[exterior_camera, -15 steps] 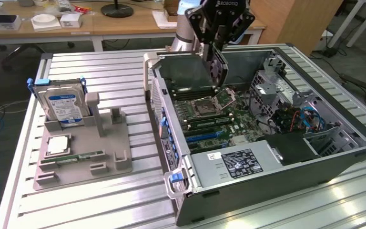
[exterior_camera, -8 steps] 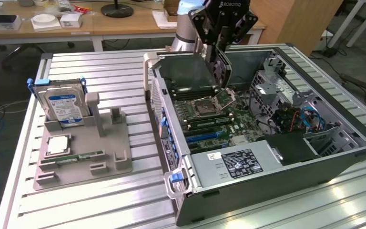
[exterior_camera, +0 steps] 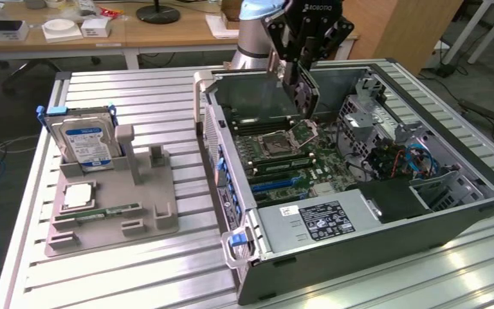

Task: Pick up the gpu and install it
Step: 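Pick up the gpu and move the gpu toward the slot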

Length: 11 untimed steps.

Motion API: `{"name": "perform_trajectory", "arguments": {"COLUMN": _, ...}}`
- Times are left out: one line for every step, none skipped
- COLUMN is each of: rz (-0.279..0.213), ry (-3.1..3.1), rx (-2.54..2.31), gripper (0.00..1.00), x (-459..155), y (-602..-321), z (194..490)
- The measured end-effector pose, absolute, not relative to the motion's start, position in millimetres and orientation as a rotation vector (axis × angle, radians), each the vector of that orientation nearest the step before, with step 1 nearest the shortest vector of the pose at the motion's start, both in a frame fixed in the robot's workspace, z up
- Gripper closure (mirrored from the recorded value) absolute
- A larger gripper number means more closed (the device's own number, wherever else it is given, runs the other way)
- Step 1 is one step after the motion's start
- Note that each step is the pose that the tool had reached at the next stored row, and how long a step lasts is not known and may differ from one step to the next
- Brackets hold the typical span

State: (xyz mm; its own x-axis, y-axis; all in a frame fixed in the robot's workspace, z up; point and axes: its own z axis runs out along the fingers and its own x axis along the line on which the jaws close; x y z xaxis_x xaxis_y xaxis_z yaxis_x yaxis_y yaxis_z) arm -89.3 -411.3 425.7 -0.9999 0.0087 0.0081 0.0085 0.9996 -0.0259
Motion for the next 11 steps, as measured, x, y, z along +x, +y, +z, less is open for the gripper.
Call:
{"name": "perform_trajectory", "arguments": {"rz": 0.041, "ry": -3.133, "rx": -0.013, "gripper": 0.74, "x": -85.9, "y": -411.3, "z": 425.6}}
{"name": "perform_trajectory", "arguments": {"rz": 0.041, "ry": -3.133, "rx": -0.013, "gripper": 0.74, "x": -81.8, "y": -411.3, "z": 425.5}}
{"name": "perform_trajectory", "arguments": {"rz": 0.041, "ry": -3.133, "rx": -0.013, "gripper": 0.74, "x": -77.4, "y": -411.3, "z": 425.4}}
{"name": "perform_trajectory", "arguments": {"rz": 0.041, "ry": -3.133, "rx": -0.013, "gripper": 0.74, "x": -73.0, "y": -411.3, "z": 425.3}}
{"name": "perform_trajectory", "arguments": {"rz": 0.041, "ry": -3.133, "rx": -0.013, "gripper": 0.74, "x": -68.8, "y": -411.3, "z": 425.2}}
{"name": "perform_trajectory", "arguments": {"rz": 0.041, "ry": -3.133, "rx": -0.012, "gripper": 0.74, "x": -64.6, "y": -411.3, "z": 425.1}}
{"name": "perform_trajectory", "arguments": {"rz": 0.041, "ry": -3.133, "rx": -0.012, "gripper": 0.74, "x": -60.9, "y": -411.3, "z": 425.0}}
{"name": "perform_trajectory", "arguments": {"rz": 0.041, "ry": -3.133, "rx": -0.012, "gripper": 0.74, "x": -57.9, "y": -411.3, "z": 425.0}}
{"name": "perform_trajectory", "arguments": {"rz": 0.041, "ry": -3.133, "rx": -0.012, "gripper": 0.74, "x": -55.2, "y": -411.3, "z": 424.9}}
{"name": "perform_trajectory", "arguments": {"rz": 0.041, "ry": -3.133, "rx": -0.012, "gripper": 0.74, "x": -52.2, "y": -411.3, "z": 424.8}}
{"name": "perform_trajectory", "arguments": {"rz": 0.041, "ry": -3.133, "rx": -0.012, "gripper": 0.74, "x": -49.0, "y": -411.3, "z": 424.8}}
